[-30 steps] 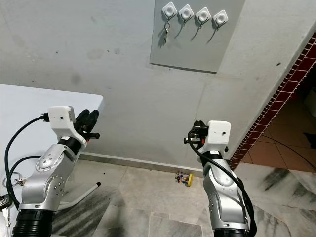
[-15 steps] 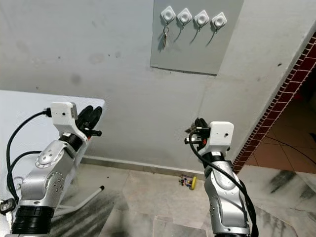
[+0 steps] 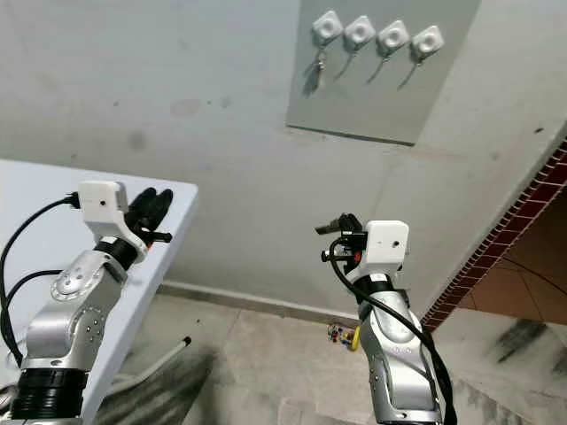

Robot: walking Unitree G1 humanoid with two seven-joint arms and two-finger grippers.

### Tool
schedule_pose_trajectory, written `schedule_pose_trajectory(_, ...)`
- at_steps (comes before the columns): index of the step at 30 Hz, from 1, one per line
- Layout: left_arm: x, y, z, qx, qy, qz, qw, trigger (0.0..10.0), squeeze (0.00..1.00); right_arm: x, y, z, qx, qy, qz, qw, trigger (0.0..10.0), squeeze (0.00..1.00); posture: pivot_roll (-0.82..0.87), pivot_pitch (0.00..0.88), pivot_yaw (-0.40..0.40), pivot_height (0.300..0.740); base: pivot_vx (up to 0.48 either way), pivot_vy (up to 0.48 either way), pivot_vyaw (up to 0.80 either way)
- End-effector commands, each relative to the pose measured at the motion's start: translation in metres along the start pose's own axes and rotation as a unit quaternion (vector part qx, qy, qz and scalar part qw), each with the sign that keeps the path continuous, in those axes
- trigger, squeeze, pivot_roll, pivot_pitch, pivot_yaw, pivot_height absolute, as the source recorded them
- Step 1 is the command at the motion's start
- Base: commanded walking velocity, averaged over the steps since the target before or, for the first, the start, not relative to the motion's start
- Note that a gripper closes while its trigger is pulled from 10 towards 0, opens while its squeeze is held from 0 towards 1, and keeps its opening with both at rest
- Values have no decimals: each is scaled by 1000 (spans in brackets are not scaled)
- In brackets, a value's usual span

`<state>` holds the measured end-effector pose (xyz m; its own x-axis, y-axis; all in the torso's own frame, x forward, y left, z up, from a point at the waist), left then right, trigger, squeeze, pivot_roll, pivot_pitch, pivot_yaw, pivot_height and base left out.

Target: Hang keys on a hook

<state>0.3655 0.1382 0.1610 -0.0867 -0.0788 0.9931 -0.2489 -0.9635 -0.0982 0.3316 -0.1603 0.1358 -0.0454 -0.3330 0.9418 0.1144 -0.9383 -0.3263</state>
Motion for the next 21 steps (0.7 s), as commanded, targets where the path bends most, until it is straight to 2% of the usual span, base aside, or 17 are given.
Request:
schedule_pose_trajectory(1,3,-3,-1,-3,3,6,1000,10000,0,8,-5,2,7,16,2,1000,10000,0,-63,0,-37,740,480,0,0)
schedule_pose_trajectory(15,3,-3,-1,-2,3,9,1000,10000,0,8,-7,2,10,16,2,1000,10000,0,-63,0,-36,740,480,0,0)
schedule_pose_trajectory(21,4,-2,-2,-6,4,24,1000,10000,0,8,-7,2,10,16,2,1000,10000,0,-63,0,-35,740,480,0,0)
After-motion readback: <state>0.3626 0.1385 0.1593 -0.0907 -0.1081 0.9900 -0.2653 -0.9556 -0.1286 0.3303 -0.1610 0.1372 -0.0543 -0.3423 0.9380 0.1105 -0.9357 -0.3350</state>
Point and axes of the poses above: a point about 5 cm out from each wrist's last joint towards the gripper, its own z axis pointing out of the wrist towards the gripper, its own x axis along the axis of the wrist's last joint, y = z × x, the point moved 5 cm from there along z, pointing out of the wrist towards the gripper, and after that the axes turned 15 degrees about z, right-handed, at the moved point
